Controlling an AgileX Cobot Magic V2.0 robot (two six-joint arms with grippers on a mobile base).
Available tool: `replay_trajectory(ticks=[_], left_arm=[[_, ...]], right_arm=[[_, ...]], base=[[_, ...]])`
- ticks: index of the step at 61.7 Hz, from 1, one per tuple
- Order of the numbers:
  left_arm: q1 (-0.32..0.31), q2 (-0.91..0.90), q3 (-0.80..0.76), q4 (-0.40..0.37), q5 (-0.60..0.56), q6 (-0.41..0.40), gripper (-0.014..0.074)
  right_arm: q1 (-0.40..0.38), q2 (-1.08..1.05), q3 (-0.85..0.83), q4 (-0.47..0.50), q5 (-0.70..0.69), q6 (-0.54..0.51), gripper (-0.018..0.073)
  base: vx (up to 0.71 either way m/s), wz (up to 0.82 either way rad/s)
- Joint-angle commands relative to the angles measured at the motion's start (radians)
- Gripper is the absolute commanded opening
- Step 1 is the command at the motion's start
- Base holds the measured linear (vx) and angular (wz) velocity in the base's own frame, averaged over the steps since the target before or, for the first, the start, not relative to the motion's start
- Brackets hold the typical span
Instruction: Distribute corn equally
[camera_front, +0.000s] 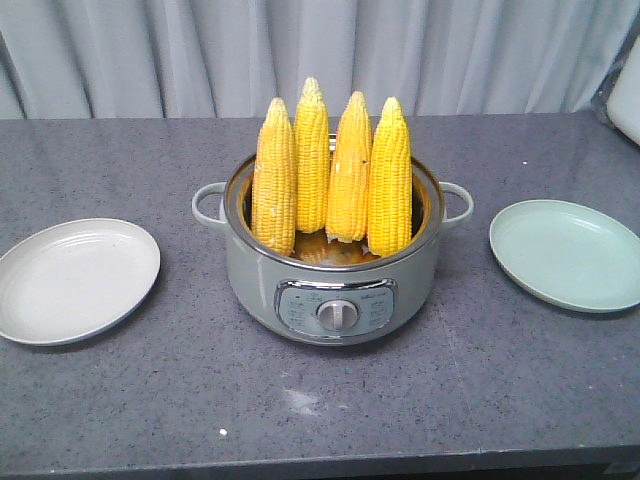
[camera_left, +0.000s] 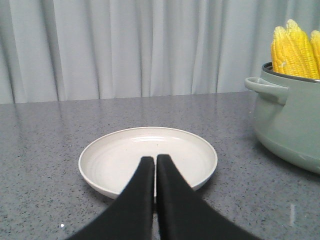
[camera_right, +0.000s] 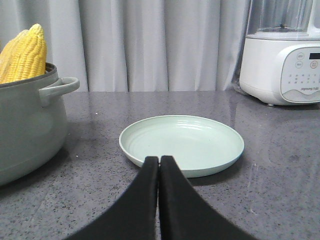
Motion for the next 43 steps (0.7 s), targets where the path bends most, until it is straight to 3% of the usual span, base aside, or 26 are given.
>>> replay_trajectory(ticks=[1,10,20,25,37,43], left_arm=[[-0.006,-0.016,0.015,-0.002,-0.09,-0.006,-0.0006],[-0.006,-0.016,0.015,-0.004,-0.111,-0.007,-0.0006],[-0.006,-0.016,0.015,-0.096,-0.184,-0.1,-0.0006],[-0.006,-0.016,0.015,-0.128,-0.209,-0.147,-0.0006],[-0.006,-0.016,0.009,-0.143,-0.299,-0.181,-0.0006],[-0.006,-0.016,0.005,-0.143,-0.362,-0.26,-0.0006]], right_arm=[[-0.004,0.002,0.007,-0.006,-0.08,-0.001,-0.0006],[-0.004,0.002,0.007,0.027,-0.113,0.035,-0.0006],[-0.004,0.002,0.007,0.274,-0.177,0.307,-0.0006],[-0.004,0.002,0.007,0.385,-0.181,0.395,-0.0006],[-0.004,0.002,0.007,0.501,-0.184,0.415,-0.0006],[-0.004,0.002,0.007,0.592,-0.202,0.448,-0.0006]], base=[[0.0,0.0],[0.0,0.0],[0.0,0.0],[0.0,0.0],[0.0,0.0],[0.0,0.0]])
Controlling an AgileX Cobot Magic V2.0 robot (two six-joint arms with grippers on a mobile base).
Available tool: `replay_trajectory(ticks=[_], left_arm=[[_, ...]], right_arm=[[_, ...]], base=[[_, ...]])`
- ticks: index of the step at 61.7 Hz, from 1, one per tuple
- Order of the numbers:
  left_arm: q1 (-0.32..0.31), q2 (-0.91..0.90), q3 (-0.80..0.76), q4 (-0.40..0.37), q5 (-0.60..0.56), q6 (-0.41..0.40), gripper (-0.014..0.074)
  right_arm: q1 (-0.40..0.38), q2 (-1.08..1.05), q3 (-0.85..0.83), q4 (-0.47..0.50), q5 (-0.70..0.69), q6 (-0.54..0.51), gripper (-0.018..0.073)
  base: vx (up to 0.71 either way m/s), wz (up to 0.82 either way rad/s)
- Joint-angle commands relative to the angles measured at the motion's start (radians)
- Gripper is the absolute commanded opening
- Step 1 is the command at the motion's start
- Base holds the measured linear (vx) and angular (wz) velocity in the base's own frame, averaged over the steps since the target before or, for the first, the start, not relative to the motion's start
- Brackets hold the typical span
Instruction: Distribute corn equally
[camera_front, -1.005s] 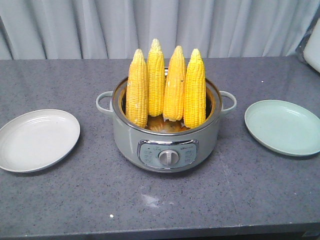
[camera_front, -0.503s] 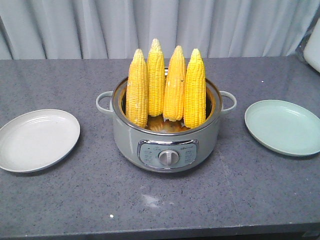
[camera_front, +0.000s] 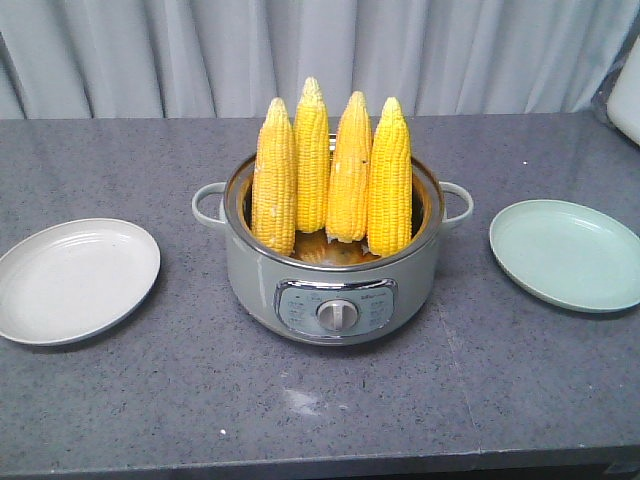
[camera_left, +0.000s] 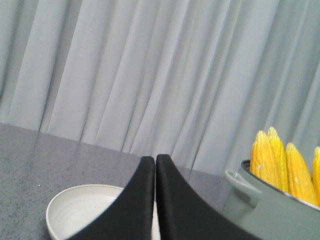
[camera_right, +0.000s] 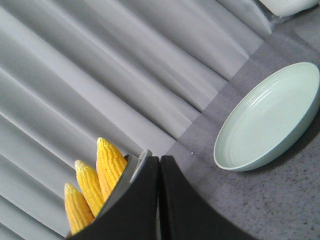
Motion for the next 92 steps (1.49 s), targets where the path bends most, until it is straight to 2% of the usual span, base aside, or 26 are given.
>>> replay_trajectory(ticks=[1,7,18,22,29,34,41,48,55,62,67,75,84,92], left_arm=[[-0.006,-0.016,0.005,-0.007,-0.141,-0.091,-0.0006],[-0.006,-0.016,0.005,-0.006,-0.162,-0.12,-0.0006],[-0.006,-0.016,0.005,-0.007,-0.178,-0.131,-0.0006],[-0.006,-0.016,0.005,-0.007,-0.197,-0.201,-0.0006],[-0.006,-0.016,0.005,-0.007,-0.216,-0.425,-0.0006],[-0.006,-0.016,0.005,-0.007,-0.241,-0.53,-0.0006],[-0.006,-0.016,0.005,-0.007,-0.266,-0.56,-0.0006],[-0.006,-0.016,0.005,-0.007,-0.337,-0.571,-0.0006],[-0.006,-0.016,0.005,-0.006,-0.439,-0.645,-0.0006],[-0.006,-0.016,-0.01,0.007,-0.481,-0.758,-0.0006],[-0.006,-0.015,-0.055,0.054,-0.435,-0.776,-0.0006],[-0.006,0.007,-0.185,0.14,-0.27,-0.775,-0.0006],[-0.007,0.114,-0.353,0.335,-0.08,-0.776,-0.0006],[-0.007,0.242,-0.484,0.482,-0.025,-0.796,0.0002]], right_arm=[[-0.004,0.002,0.007,0.085,-0.095,0.023,-0.0006],[-0.004,0.002,0.007,0.136,-0.095,0.02,-0.0006],[-0.004,0.002,0.007,0.138,-0.106,0.02,-0.0006],[-0.004,0.002,0.005,0.138,-0.105,0.02,-0.0006],[0.01,0.002,-0.005,0.132,-0.109,0.02,-0.0006],[0.025,0.002,-0.03,0.082,-0.101,0.006,-0.0006],[0.045,0.006,-0.08,-0.012,-0.058,-0.026,-0.0006],[0.072,0.038,-0.154,-0.089,0.033,-0.053,-0.0006],[0.096,0.103,-0.243,-0.189,0.105,-0.164,-0.0006],[0.106,0.203,-0.367,-0.221,0.2,-0.274,-0.0006],[0.106,0.293,-0.465,-0.22,0.295,-0.371,-0.0006],[0.106,0.448,-0.621,-0.214,0.447,-0.564,-0.0006],[0.106,0.592,-0.762,-0.178,0.526,-0.719,-0.0001],[0.106,0.669,-0.837,-0.118,0.524,-0.852,0.0022]], base=[[0.0,0.0],[0.0,0.0],[0.0,0.0],[0.0,0.0],[0.0,0.0],[0.0,0.0],[0.0,0.0],[0.0,0.0],[0.0,0.0],[0.0,0.0],[0.0,0.0],[0.0,0.0],[0.0,0.0],[0.0,0.0]])
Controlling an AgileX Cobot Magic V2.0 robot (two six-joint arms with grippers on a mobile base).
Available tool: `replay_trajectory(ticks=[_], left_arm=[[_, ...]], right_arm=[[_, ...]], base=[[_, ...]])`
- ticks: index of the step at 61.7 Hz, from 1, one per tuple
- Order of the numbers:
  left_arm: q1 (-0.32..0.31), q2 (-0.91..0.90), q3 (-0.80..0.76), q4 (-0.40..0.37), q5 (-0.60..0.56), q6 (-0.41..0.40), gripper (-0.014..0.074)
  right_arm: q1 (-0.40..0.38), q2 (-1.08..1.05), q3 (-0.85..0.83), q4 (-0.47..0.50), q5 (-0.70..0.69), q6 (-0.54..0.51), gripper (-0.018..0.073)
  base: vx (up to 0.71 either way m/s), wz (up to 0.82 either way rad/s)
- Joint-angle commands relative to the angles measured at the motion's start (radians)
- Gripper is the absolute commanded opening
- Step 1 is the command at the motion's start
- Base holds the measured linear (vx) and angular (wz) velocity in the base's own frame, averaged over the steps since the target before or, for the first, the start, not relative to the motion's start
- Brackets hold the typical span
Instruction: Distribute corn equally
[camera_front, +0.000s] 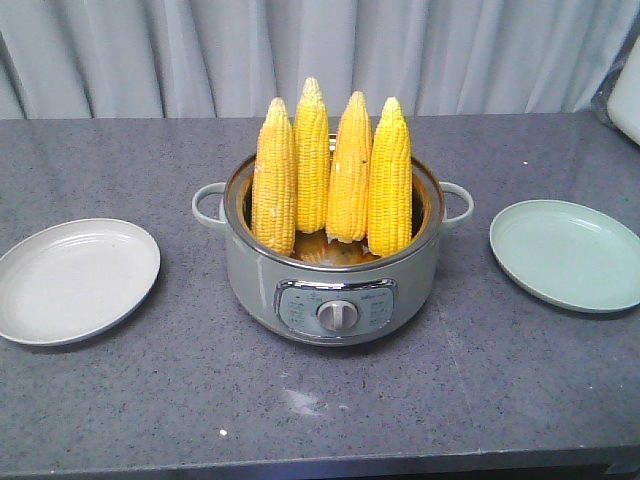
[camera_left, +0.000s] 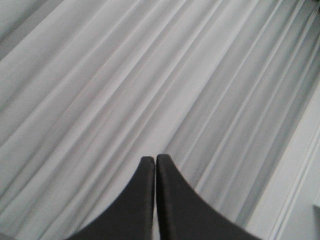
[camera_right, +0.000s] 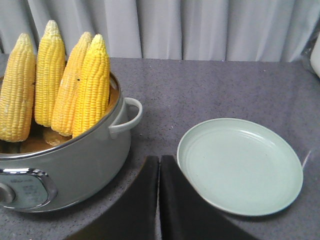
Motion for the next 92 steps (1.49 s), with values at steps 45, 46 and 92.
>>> replay_trajectory(ticks=[45,46,92], left_arm=[[-0.141,0.479,-0.307,0.394,-0.066,-0.041,0.0465],[-0.147,0.487,-0.307,0.401,-0.07,-0.041,0.0466],[-0.387,0.864,-0.608,0.597,0.306,0.021,0.0465]], right_arm=[[-0.005,0.087,-0.101,0.124,-0.125,-0.252,0.0436],[-0.005,0.087,-0.101,0.129,-0.128,-0.252,0.0438],[-0.005,0.328,-0.436,0.212,0.088,-0.375,0.0578]], base=[[0.0,0.0],[0.0,0.0],[0.0,0.0]])
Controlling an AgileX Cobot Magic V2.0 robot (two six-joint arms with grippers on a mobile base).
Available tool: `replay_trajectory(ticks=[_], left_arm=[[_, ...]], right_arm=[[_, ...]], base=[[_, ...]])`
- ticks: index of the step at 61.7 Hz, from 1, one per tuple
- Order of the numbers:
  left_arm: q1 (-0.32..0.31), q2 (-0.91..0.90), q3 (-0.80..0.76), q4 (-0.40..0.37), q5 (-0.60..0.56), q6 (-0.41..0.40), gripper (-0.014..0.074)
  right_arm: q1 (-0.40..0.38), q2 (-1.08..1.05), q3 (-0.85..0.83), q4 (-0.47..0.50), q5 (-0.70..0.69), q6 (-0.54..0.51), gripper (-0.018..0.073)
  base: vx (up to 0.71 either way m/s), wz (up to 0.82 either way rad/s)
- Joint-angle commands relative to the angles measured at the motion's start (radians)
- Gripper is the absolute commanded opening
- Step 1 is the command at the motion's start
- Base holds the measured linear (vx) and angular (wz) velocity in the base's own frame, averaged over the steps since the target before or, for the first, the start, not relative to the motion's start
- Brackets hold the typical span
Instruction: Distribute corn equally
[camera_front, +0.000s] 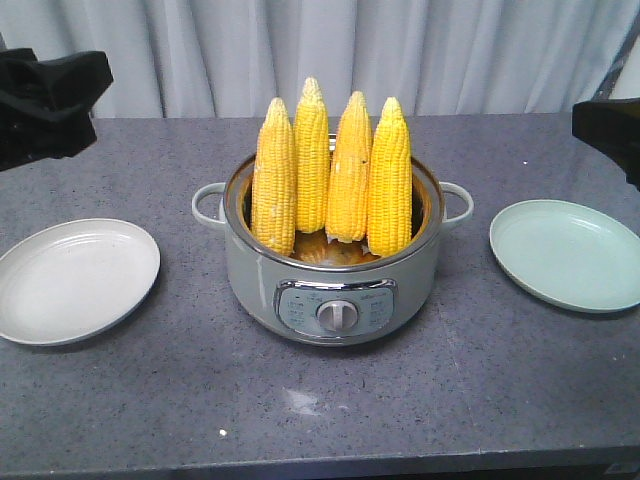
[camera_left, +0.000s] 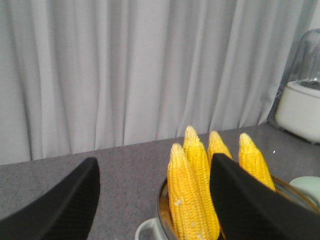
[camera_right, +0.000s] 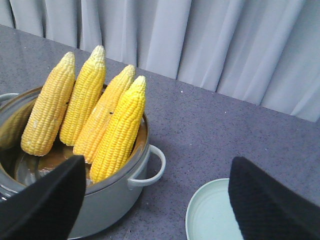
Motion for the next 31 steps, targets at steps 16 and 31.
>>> replay_trajectory(ticks=[16,31], left_arm=[[-0.01,0.001,-0.038,-0.23,0.001,0.032,0.0465],[-0.01,0.004,-0.038,-0.267,-0.068,0.034,0.0465]], right_arm=[[-0.005,-0.004,-0.035,0.038,-0.056,-0.012,0.0578],[-0.005,0.033,-0.048,0.109,-0.083,-0.023,0.0578]], base=[[0.0,0.0],[0.0,0.0]])
